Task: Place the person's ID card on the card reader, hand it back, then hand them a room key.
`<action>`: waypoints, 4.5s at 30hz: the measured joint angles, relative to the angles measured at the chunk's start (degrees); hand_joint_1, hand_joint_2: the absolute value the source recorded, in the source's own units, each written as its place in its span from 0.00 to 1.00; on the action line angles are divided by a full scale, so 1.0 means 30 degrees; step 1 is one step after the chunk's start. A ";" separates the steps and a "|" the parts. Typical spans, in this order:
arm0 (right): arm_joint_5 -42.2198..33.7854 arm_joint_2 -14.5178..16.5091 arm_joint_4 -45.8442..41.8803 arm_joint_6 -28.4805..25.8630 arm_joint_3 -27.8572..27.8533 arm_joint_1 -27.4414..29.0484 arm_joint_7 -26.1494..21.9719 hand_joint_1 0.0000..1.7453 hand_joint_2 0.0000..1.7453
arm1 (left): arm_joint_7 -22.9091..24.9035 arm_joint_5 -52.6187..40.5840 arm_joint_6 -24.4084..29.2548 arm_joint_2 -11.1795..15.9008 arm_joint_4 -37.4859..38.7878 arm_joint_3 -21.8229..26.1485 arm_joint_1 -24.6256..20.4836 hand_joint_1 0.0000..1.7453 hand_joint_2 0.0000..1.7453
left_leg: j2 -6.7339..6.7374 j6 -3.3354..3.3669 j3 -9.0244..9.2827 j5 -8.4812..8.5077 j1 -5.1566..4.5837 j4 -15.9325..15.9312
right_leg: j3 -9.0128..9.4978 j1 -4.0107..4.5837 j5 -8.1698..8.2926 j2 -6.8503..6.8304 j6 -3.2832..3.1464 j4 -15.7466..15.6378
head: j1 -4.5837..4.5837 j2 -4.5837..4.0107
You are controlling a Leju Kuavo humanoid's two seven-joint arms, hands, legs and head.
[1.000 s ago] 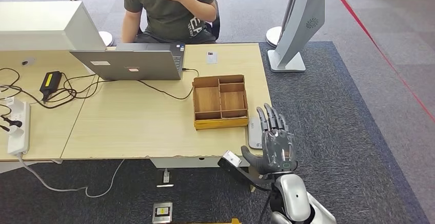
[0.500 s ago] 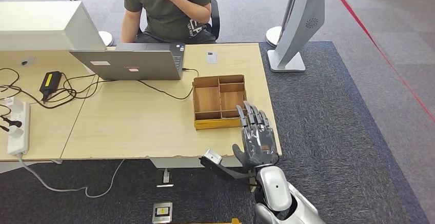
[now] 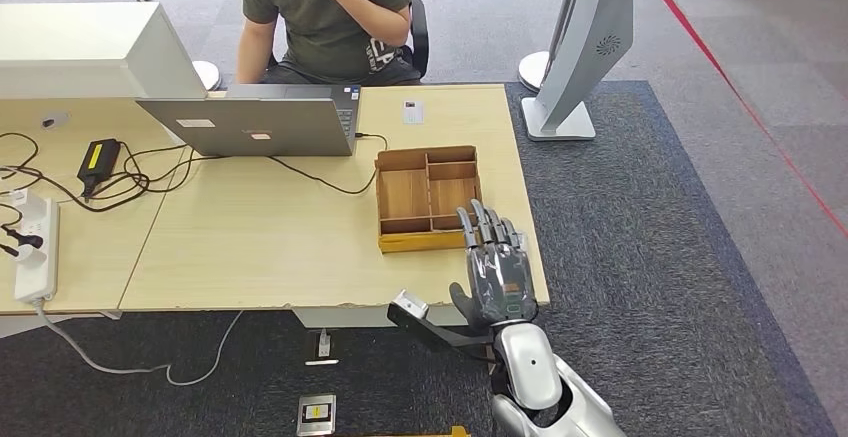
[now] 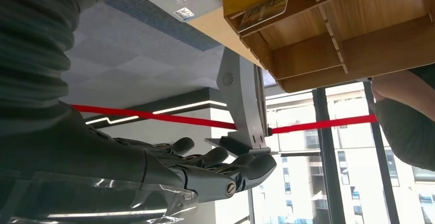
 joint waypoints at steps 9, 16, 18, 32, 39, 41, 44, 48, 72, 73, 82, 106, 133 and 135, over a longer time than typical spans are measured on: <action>0.0138 0.0390 0.0383 0.1292 0.0067 -0.0721 -0.0663 0.00 1.00 | 0.0060 -0.0027 -0.0224 0.0003 0.0000 -0.0004 -0.0002 0.00 0.00 | 0.0001 -0.0003 0.0000 0.0003 0.0000 0.0000 | 0.0000 0.0000 0.0001 0.0001 -0.0001 0.0003 | 0.0000 0.0003; -0.0004 0.0822 0.0938 0.2686 0.0164 -0.1901 -0.0974 0.00 1.00 | 0.0249 0.0056 -0.0272 0.0003 0.0006 0.0002 -0.0001 0.00 0.00 | 0.0000 -0.0007 -0.0002 0.0009 0.0000 0.0000 | 0.0003 0.0000 0.0002 0.0001 -0.0001 0.0006 | 0.0002 0.0005; -0.0002 0.0949 0.1134 0.2943 0.0208 -0.2262 -0.1022 0.00 1.00 | 0.0310 0.0098 -0.0239 0.0002 0.0007 0.0002 -0.0002 0.00 0.00 | 0.0000 -0.0008 -0.0002 0.0009 0.0000 0.0000 | 0.0003 0.0000 0.0003 0.0001 -0.0001 0.0007 | 0.0002 0.0005; -0.0273 0.1346 0.2428 0.4344 0.0743 -0.3630 -0.0679 0.00 1.00 | 0.0485 0.0091 -0.0313 -0.0004 0.0007 0.0009 0.0000 0.00 0.00 | -0.0001 -0.0008 -0.0004 0.0008 0.0000 0.0001 | 0.0001 0.0000 0.0002 0.0000 0.0000 0.0007 | 0.0004 0.0003; -0.0717 0.1321 0.3136 0.4710 0.0925 -0.3879 -0.0366 0.00 1.00 | 0.0362 0.0007 -0.0518 0.0004 0.0007 0.0009 0.0002 0.00 0.00 | -0.0001 -0.0008 -0.0001 0.0009 0.0000 0.0001 | 0.0001 0.0000 0.0002 0.0000 -0.0001 0.0007 | 0.0000 0.0003; -0.0854 0.1301 0.3269 0.4736 0.0973 -0.3896 -0.0284 0.00 1.00 | 0.0441 0.0009 -0.0517 0.0004 0.0007 0.0009 0.0001 0.00 0.00 | -0.0001 -0.0008 -0.0001 0.0009 0.0001 0.0001 | 0.0001 0.0000 0.0002 0.0000 -0.0001 0.0007 | 0.0000 0.0001; -0.0975 0.1284 0.3479 0.4730 0.1033 -0.3912 -0.0228 0.00 1.00 | 0.0628 0.0016 -0.0510 0.0004 0.0007 0.0009 0.0005 0.00 0.00 | -0.0001 -0.0008 -0.0002 0.0009 0.0001 0.0001 | 0.0001 0.0000 0.0002 0.0000 -0.0001 0.0007 | 0.0000 0.0002; -0.0984 0.1288 0.3760 0.4674 0.1097 -0.3964 -0.0226 0.00 1.00 | 0.0692 0.0058 -0.0503 0.0003 0.0007 0.0009 0.0003 0.00 0.00 | -0.0001 -0.0008 -0.0003 0.0009 0.0000 0.0001 | 0.0001 0.0000 0.0002 0.0000 -0.0001 0.0007 | 0.0000 0.0003; -0.1027 0.1323 0.5031 0.4860 0.1473 -0.4582 -0.0153 0.00 1.00 | 0.0546 -0.0053 -0.0548 0.0011 0.0007 0.0009 0.0004 0.00 0.00 | -0.0001 -0.0008 -0.0001 0.0009 0.0001 0.0001 | 0.0000 0.0000 0.0002 0.0000 -0.0001 0.0008 | 0.0002 0.0001; -0.1027 0.1324 0.5036 0.4860 0.1484 -0.4583 -0.0153 0.00 1.00 | 0.0546 -0.0053 -0.0548 0.0011 0.0007 0.0009 0.0004 0.00 0.00 | -0.0001 -0.0008 -0.0001 0.0009 0.0001 0.0001 | 0.0000 0.0000 0.0002 0.0000 -0.0001 0.0009 | 0.0000 0.0003; -0.1016 0.1326 0.5042 0.4956 0.1579 -0.4588 -0.0062 0.00 1.00 | 0.0548 -0.0035 -0.0547 0.0011 0.0007 0.0009 0.0004 0.00 0.00 | -0.0001 -0.0008 0.0000 0.0009 0.0001 0.0001 | 0.0000 0.0001 0.0003 0.0000 -0.0001 0.0009 | 0.0000 0.0000; -0.4113 0.1656 0.5295 0.5584 0.1617 -0.5019 -0.0313 0.00 1.00 | 0.0661 0.0240 -0.0510 0.0011 0.0007 0.0319 0.0012 0.00 0.00 | -0.0001 -0.0008 -0.0001 0.0009 0.0001 0.0001 | 0.0000 0.0001 0.0003 0.0000 -0.0001 0.0009 | 0.0002 0.0003; -0.4186 0.1485 0.5337 0.5588 0.1701 -0.5259 0.0966 0.00 1.00 | 0.0685 -0.0102 -0.0683 0.0018 0.0007 0.0337 0.0017 0.00 0.00 | 0.0000 -0.0008 0.0002 0.0009 0.0001 0.0002 | -0.0002 0.0001 0.0003 0.0000 -0.0001 0.0008 | 0.0002 0.0003; -0.3689 0.1323 0.5333 0.5624 0.1719 -0.5253 0.1519 0.00 1.00 | 0.0685 -0.0167 -0.0727 0.0029 0.0007 0.0337 0.0024 0.00 0.00 | 0.0000 -0.0008 0.0002 0.0009 0.0000 0.0002 | -0.0002 0.0000 0.0003 0.0000 -0.0001 0.0008 | 0.0005 0.0003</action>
